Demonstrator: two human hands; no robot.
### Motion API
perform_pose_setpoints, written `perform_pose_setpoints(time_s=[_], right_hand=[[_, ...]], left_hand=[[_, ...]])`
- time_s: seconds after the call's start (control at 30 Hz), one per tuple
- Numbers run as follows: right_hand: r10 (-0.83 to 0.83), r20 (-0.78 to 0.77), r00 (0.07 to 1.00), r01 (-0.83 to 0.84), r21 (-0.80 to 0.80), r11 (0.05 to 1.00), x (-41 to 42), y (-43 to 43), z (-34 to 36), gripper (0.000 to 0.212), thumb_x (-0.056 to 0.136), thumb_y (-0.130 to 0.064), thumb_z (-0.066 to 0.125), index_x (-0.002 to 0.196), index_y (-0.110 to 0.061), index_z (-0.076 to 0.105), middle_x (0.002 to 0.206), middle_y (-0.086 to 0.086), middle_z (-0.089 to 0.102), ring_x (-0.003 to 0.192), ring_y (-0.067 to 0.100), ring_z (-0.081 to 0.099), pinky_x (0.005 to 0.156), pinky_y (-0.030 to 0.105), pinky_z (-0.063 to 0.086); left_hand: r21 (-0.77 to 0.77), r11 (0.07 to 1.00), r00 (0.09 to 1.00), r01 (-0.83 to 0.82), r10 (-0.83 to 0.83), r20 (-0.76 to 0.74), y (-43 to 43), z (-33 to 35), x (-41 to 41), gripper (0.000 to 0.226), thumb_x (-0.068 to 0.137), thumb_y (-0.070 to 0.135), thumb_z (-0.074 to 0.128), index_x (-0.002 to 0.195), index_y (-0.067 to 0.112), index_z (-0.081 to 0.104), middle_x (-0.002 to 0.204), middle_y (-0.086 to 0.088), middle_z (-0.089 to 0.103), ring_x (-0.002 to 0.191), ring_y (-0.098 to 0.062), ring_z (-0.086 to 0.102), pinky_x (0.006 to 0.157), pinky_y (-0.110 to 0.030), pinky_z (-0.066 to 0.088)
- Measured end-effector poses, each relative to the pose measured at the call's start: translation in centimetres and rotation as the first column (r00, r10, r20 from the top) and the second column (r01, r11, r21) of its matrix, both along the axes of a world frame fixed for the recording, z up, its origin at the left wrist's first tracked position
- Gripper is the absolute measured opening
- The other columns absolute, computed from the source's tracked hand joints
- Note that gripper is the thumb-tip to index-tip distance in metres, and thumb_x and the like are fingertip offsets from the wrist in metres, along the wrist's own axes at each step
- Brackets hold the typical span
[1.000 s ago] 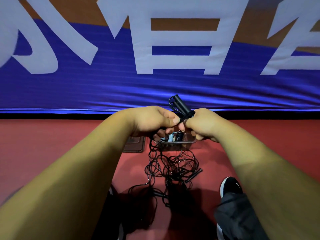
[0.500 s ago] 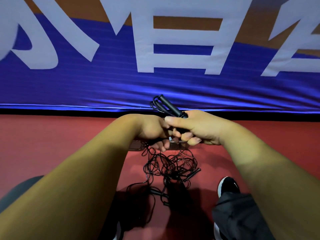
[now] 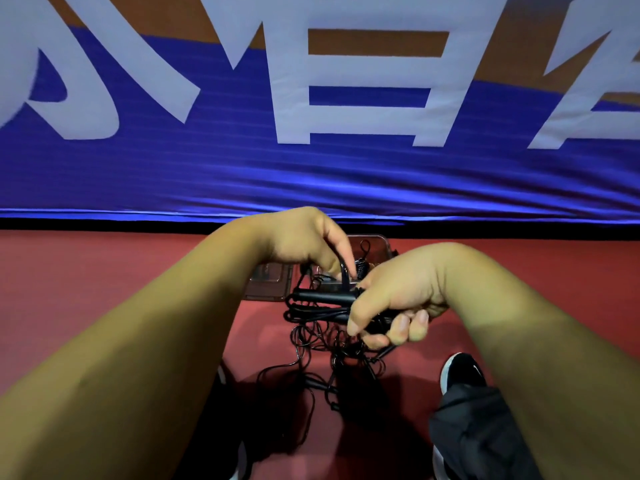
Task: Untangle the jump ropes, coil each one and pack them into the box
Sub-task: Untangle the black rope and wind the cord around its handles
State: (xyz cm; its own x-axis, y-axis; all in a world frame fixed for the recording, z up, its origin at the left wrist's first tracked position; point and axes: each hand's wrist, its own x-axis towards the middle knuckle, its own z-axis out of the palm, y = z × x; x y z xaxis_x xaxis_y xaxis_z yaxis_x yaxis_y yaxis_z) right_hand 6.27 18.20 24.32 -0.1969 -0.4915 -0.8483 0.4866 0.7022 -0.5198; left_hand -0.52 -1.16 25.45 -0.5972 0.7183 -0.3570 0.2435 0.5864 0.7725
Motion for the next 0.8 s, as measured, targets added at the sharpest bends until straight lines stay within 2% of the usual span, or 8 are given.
perform_pose_setpoints(time_s=[0.1,0.2,0.3,0.4,0.53,0.6,0.7,0.8], right_hand=[[-0.038,-0.050,0.998,0.042,0.091,0.995,-0.4,-0.1,-0.6,0.017,0.101,-0.018,0.061,0.091,-0.006,0.053,0.075,0.011,0.053,0.047,0.011,0.029,0.038,0.015,0.018],[-0.080,-0.237,0.968,0.139,0.243,0.960,-1.2,0.0,-1.5,0.020,0.096,-0.021,0.067,0.099,-0.004,0.058,0.073,0.010,0.057,0.048,0.014,0.032,0.040,0.016,0.023],[-0.144,-0.433,0.890,0.297,0.311,0.903,-1.7,-0.1,-2.1,0.027,0.094,-0.026,0.068,0.095,0.001,0.067,0.072,0.012,0.059,0.048,0.018,0.039,0.044,0.020,0.032],[-0.267,-0.592,0.761,0.492,0.257,0.832,-2.2,-0.1,-2.1,0.028,0.102,-0.022,0.059,0.084,-0.002,0.062,0.062,0.012,0.058,0.039,0.018,0.040,0.042,0.020,0.034],[-0.152,-0.812,0.563,0.603,0.278,0.748,-2.9,0.4,-1.4,0.034,0.096,-0.033,0.058,0.071,-0.010,0.062,0.052,0.011,0.065,0.040,0.024,0.057,0.051,0.026,0.044],[-0.179,-0.859,0.481,0.655,0.215,0.725,-3.3,0.3,-1.4,0.026,0.092,-0.036,0.061,0.080,-0.012,0.062,0.053,0.011,0.068,0.045,0.025,0.065,0.056,0.030,0.053],[-0.252,-0.880,0.404,0.686,0.109,0.719,-3.6,0.0,-1.6,0.022,0.090,-0.037,0.064,0.095,-0.018,0.053,0.072,0.011,0.074,0.051,0.029,0.070,0.063,0.037,0.060],[-0.321,-0.881,0.347,0.702,0.017,0.712,-3.8,0.2,-1.9,0.017,0.089,-0.032,0.063,0.097,-0.021,0.053,0.072,0.009,0.069,0.046,0.028,0.065,0.057,0.035,0.056]], left_hand=[[-0.067,0.998,0.989,0.005,-0.015,-0.146,1.0,0.8,0.3,0.025,0.081,0.007,0.080,0.090,0.030,0.083,0.090,-0.006,0.078,0.091,-0.037,0.072,0.087,-0.051,0.060],[-0.164,0.987,0.955,-0.002,-0.047,-0.293,1.7,0.7,0.6,0.018,0.081,0.016,0.084,0.089,0.032,0.081,0.090,0.009,0.077,0.085,-0.017,0.072,0.085,-0.042,0.059],[-0.186,0.982,0.936,-0.034,-0.034,-0.351,2.0,0.4,0.6,0.024,0.085,0.019,0.077,0.103,0.035,0.079,0.102,0.013,0.075,0.091,-0.011,0.071,0.087,-0.038,0.059],[-0.173,0.983,0.920,-0.056,-0.017,-0.392,2.2,0.6,0.8,0.032,0.090,0.018,0.071,0.116,0.034,0.076,0.106,0.012,0.075,0.094,-0.011,0.069,0.087,-0.032,0.057],[-0.146,0.978,0.882,-0.146,0.062,-0.467,2.5,1.1,0.8,0.021,0.087,0.017,0.080,0.107,0.022,0.076,0.097,0.004,0.075,0.093,-0.018,0.069,0.082,-0.033,0.054],[-0.165,0.967,0.891,-0.193,0.102,-0.442,2.6,1.0,0.5,0.023,0.082,0.017,0.086,0.101,0.018,0.074,0.092,0.005,0.076,0.090,-0.016,0.070,0.082,-0.033,0.054],[-0.204,0.950,0.867,-0.235,0.111,-0.485,3.1,0.5,0.3,0.026,0.078,0.024,0.089,0.092,0.012,0.070,0.084,0.000,0.072,0.081,-0.021,0.065,0.073,-0.034,0.051],[-0.225,0.919,0.809,-0.323,0.145,-0.569,3.6,-0.2,0.1,0.021,0.087,0.025,0.073,0.080,0.007,0.063,0.073,-0.007,0.058,0.070,-0.028,0.051,0.059,-0.035,0.042]])
